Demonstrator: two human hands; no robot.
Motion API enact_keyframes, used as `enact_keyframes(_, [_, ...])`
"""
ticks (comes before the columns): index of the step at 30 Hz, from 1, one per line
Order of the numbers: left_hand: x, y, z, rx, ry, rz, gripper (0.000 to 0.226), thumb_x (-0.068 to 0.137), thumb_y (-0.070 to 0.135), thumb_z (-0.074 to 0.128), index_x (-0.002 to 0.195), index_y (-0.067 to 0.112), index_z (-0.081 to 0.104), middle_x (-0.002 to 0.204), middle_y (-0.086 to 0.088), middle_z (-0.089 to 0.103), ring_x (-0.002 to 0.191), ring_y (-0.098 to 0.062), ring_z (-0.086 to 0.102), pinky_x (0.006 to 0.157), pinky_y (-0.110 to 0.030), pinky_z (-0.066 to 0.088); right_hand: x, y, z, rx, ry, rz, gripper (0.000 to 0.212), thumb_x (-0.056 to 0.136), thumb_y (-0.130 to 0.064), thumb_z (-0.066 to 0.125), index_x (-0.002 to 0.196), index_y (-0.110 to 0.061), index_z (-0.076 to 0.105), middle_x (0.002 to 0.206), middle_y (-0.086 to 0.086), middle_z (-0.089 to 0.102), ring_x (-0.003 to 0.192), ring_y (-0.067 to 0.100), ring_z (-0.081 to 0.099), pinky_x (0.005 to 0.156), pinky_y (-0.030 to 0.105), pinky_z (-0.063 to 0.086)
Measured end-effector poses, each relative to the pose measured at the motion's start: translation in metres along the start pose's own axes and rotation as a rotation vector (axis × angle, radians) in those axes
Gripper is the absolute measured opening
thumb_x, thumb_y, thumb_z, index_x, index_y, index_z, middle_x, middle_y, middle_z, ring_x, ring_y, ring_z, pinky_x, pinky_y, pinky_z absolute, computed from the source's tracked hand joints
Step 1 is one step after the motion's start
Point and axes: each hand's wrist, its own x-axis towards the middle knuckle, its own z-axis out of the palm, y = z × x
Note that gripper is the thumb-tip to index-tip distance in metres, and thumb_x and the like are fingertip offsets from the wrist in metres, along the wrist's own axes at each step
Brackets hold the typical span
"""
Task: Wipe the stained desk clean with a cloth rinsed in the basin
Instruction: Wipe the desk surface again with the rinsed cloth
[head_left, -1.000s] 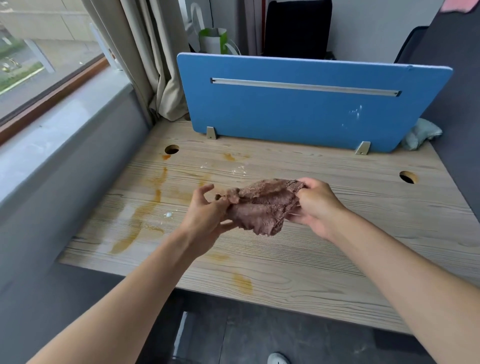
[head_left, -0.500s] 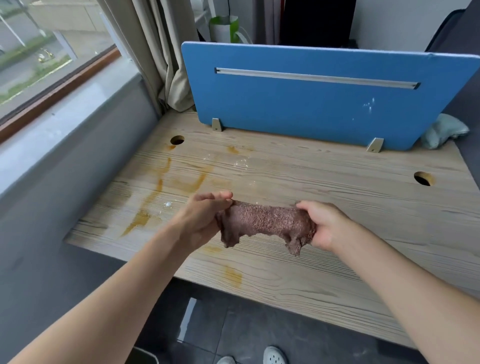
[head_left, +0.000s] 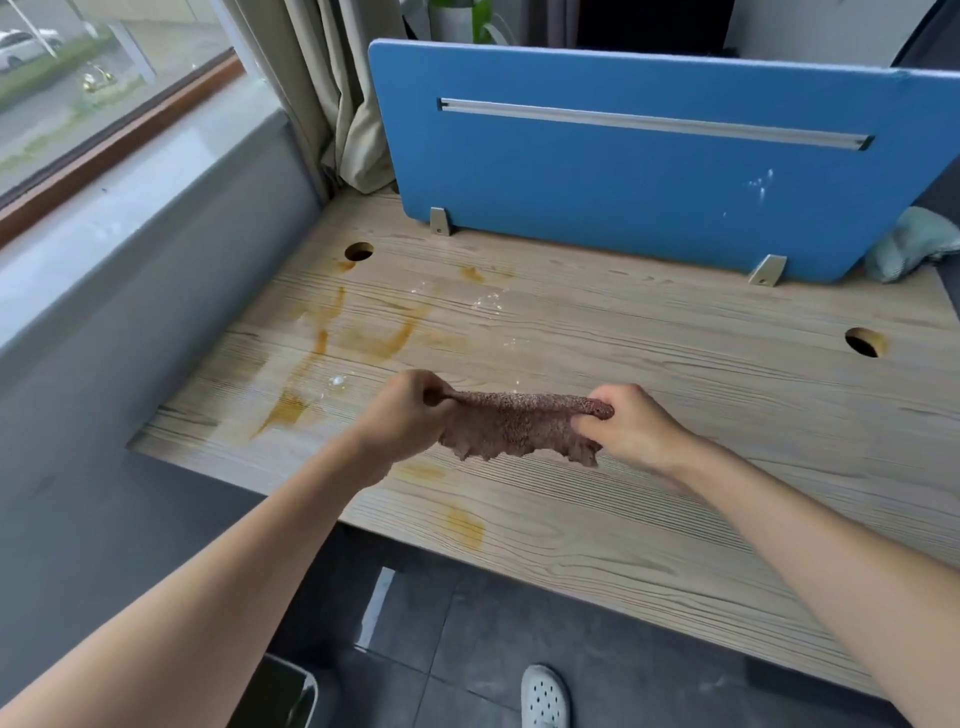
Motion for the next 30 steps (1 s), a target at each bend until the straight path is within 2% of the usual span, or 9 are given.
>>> enact_keyframes(6, [-0.011,-0.026,0.005,-0.493,-0.047,-0.229,0.010,0.098,0.005,0.058,0.089,0.008,0.059,0.090,-0.015,0.063,0.079,-0.023,0.062,0.074,-0.043,0.058,-0.003,0.014,0.026,0.457,-0.066,0.152,0.037,0.089,-0.019,0.068,0.121,-0.018,0.049,0.128,0.020,0.056,0.120,0.030,0.056,0.109,0.057,0.039])
enact_keyframes(8, [-0.019,-0.033,0.008,-0.538,-0.118,-0.266,0.004,0.096,0.006,0.061,0.093,0.004,0.061,0.091,-0.018,0.067,0.080,-0.026,0.068,0.073,-0.041,0.057,-0.005,0.015,0.037,0.447,-0.092,0.170,0.042,0.095,-0.015,0.062,0.132,-0.015,0.044,0.119,0.014,0.057,0.110,0.020,0.056,0.108,0.044,0.038])
enact_keyframes(12, [-0.035,-0.038,0.021,-0.638,-0.140,-0.347,0.010,0.093,0.002,0.065,0.095,-0.003,0.056,0.098,-0.029,0.068,0.089,-0.039,0.069,0.087,-0.056,0.055,-0.025,-0.006,0.062,0.016,0.116,-0.018,0.056,0.092,-0.021,0.069,0.135,-0.011,0.035,0.096,0.003,0.055,0.070,0.011,0.051,0.063,0.021,0.044])
enact_keyframes(17, [-0.044,-0.038,0.027,-0.809,-0.215,-0.361,0.040,0.101,0.031,0.057,0.111,-0.008,0.055,0.104,-0.034,0.067,0.094,-0.047,0.067,0.085,-0.062,0.055,-0.060,-0.037,0.093,0.012,-0.287,-0.353,0.076,0.095,-0.011,0.060,0.156,-0.033,0.021,0.114,-0.016,0.065,0.098,0.010,0.069,0.089,0.026,0.056])
enact_keyframes(19, [-0.047,-0.046,0.024,-0.815,-0.183,-0.354,0.041,0.096,0.026,0.065,0.116,-0.008,0.053,0.105,-0.031,0.067,0.094,-0.042,0.069,0.080,-0.057,0.057,-0.064,-0.042,0.092,0.085,-0.180,-0.397,0.067,0.098,-0.007,0.053,0.155,-0.033,0.029,0.109,-0.016,0.071,0.094,0.017,0.070,0.090,0.029,0.056])
enact_keyframes(21, [-0.048,-0.055,0.023,-0.847,-0.145,-0.354,0.018,0.095,0.004,0.063,0.109,0.000,0.053,0.105,-0.025,0.067,0.089,-0.032,0.070,0.069,-0.047,0.061,-0.055,-0.036,0.090,0.179,0.044,-0.285,0.059,0.100,-0.013,0.055,0.153,-0.026,0.033,0.117,-0.012,0.069,0.104,0.019,0.066,0.092,0.029,0.054])
enact_keyframes(24, [-0.048,-0.061,0.019,-0.941,-0.253,-0.335,0.023,0.095,-0.011,0.053,0.107,0.009,0.056,0.093,-0.017,0.066,0.075,-0.025,0.068,0.056,-0.034,0.057,-0.044,-0.025,0.098,0.367,-0.153,0.122,0.072,0.094,-0.029,0.069,0.152,-0.017,0.028,0.133,0.004,0.059,0.120,0.024,0.060,0.101,0.044,0.050])
enact_keyframes(27, [-0.046,-0.063,0.021,-0.897,-0.221,-0.314,0.029,0.093,-0.014,0.054,0.111,0.009,0.057,0.092,-0.019,0.065,0.072,-0.024,0.066,0.059,-0.037,0.059,-0.036,-0.010,0.115,0.568,-0.303,0.241,0.042,0.093,-0.009,0.068,0.131,-0.004,0.052,0.115,0.022,0.070,0.100,0.032,0.070,0.085,0.052,0.057])
enact_keyframes(30, [-0.039,-0.073,0.036,-0.542,-0.080,-0.213,0.035,0.089,-0.002,0.068,0.118,0.010,0.054,0.098,-0.016,0.062,0.082,-0.023,0.064,0.081,-0.048,0.060,-0.029,0.000,0.126,0.570,-0.263,0.236,0.062,0.090,-0.003,0.070,0.143,-0.007,0.038,0.112,0.020,0.067,0.104,0.034,0.068,0.090,0.057,0.055])
